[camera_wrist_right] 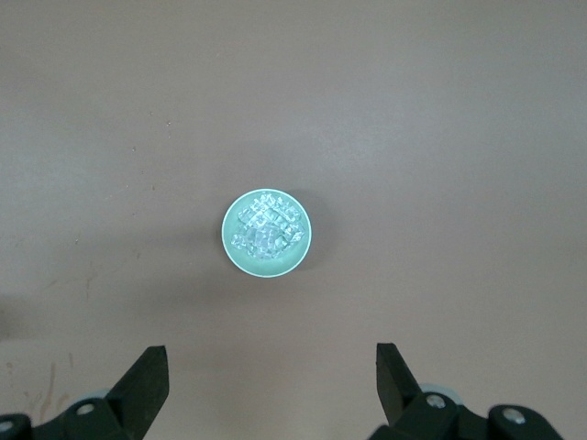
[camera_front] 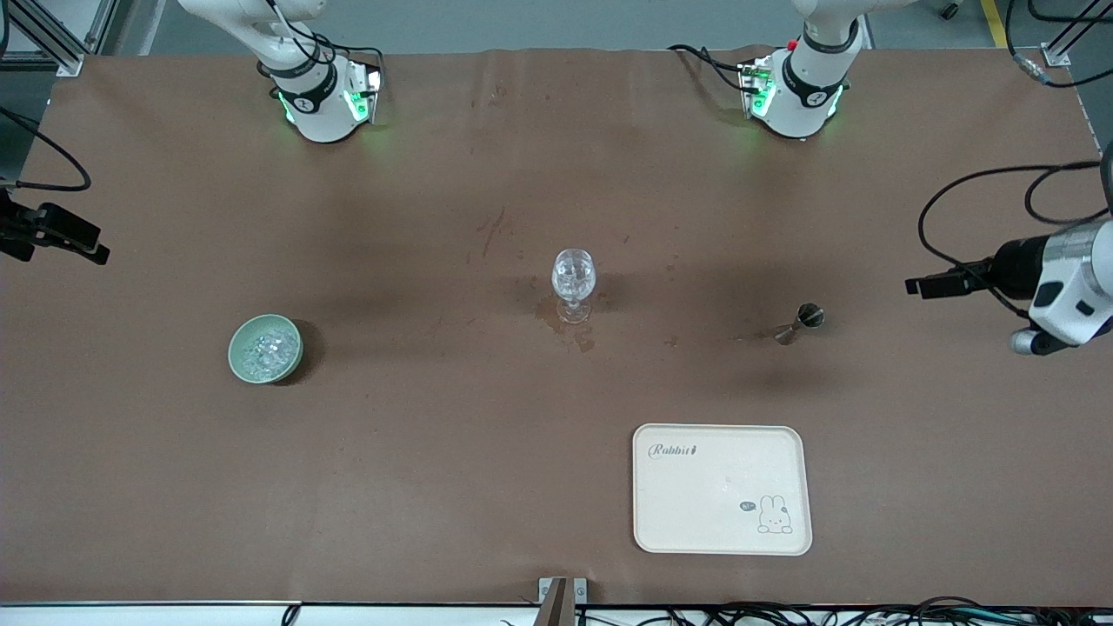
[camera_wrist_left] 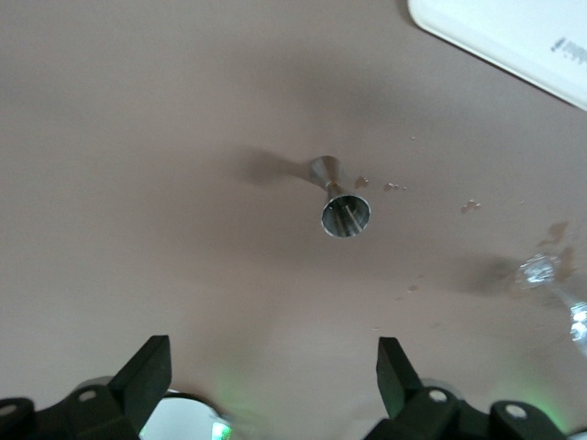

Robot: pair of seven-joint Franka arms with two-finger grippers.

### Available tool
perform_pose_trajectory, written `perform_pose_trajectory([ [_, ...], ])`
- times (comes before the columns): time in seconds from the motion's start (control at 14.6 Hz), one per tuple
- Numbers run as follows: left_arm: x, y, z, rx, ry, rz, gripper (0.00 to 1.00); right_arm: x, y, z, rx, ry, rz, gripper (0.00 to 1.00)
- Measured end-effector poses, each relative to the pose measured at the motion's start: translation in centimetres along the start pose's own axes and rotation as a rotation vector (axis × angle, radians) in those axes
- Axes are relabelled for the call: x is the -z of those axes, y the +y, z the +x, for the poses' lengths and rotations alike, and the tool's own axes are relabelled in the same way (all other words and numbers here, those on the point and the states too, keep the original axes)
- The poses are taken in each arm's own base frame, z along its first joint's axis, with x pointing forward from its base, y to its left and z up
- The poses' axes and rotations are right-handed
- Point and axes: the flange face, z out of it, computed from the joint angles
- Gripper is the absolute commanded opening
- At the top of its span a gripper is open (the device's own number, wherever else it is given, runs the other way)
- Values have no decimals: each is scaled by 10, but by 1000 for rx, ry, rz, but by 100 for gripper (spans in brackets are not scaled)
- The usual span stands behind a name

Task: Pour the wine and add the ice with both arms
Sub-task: 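Move both grippers toward the ice bowl and the metal jigger, then grasp an ice cube and the jigger with both grippers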

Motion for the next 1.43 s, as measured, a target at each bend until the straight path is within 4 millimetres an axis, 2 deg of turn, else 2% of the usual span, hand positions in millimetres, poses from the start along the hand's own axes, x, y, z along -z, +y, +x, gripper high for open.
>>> perform_pose_trajectory([
  [0.14, -34, -26, 29, 99, -86, -93, 94, -21, -2, 6, 12, 1, 1, 100],
  [0.2, -52, -37, 43, 154, -129, -128, 93, -44, -3, 11, 21, 0, 2, 100],
  [0.34, -86, -53, 64, 244, -197, -174, 92, -108, -5, 16, 38, -11, 1, 100],
  [0.48, -113, -57, 78, 315, -244, -210, 91, -169, -10, 15, 59, -29, 0, 100],
  [0.68, -150, -63, 95, 411, -310, -287, 89, -235, -21, 17, 91, -28, -4, 100],
  [0.96, -200, -75, 117, 501, -368, -362, 84, -298, -29, 16, 151, 1, -11, 99],
  [1.16, -226, -74, 123, 552, -422, -397, 78, -335, -29, 10, 191, 35, -17, 90],
  [1.3, -237, -71, 124, 585, -451, -406, 72, -354, -29, 2, 202, 37, -19, 79],
  [1.43, -246, -66, 124, 623, -480, -402, 68, -363, -31, -1, 209, 33, -19, 66],
])
